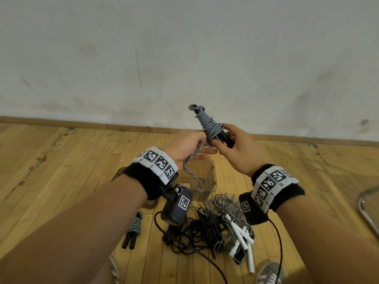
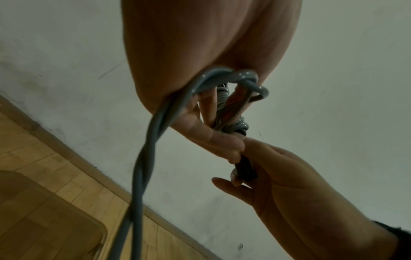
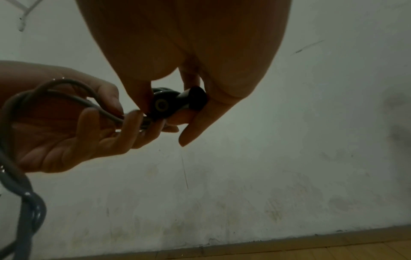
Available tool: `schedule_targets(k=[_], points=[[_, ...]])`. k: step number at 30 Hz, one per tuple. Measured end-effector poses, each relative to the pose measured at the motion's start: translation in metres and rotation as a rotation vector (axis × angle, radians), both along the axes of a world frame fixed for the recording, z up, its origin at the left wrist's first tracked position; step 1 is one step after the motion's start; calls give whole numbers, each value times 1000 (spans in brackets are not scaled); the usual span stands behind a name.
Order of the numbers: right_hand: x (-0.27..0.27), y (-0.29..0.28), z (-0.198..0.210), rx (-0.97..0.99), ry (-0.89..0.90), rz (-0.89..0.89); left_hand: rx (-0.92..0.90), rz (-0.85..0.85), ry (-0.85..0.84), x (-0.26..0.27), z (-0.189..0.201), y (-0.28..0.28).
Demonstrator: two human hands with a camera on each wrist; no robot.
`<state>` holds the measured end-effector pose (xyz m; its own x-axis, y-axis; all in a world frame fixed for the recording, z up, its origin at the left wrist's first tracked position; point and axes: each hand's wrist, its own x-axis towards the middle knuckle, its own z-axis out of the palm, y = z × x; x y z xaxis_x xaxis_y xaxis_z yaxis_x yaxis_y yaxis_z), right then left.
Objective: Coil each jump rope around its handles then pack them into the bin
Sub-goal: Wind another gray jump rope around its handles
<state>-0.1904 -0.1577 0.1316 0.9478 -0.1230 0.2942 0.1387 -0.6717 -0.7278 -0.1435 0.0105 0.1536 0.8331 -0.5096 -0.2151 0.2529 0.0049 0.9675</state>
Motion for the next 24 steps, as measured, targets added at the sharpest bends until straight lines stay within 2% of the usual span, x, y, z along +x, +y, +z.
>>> schedule_targets(k=[3, 10, 14, 18, 21, 24], points=[[1, -1, -1, -17, -16, -47, 92, 24, -122, -2, 2, -1], [0, 3, 0, 215, 53, 45, 210, 103, -299, 1, -3, -8], [-2, 3, 1, 367, 92, 90, 211, 77, -317, 3, -2, -5], [-2, 3, 2, 501, 77, 82, 117, 116, -259, 5, -2, -8], [-1, 3, 3, 495, 73, 54, 108, 135, -235, 6, -2, -8], [-1, 7, 1, 387, 70, 12, 113, 131, -201, 5, -1, -5]])
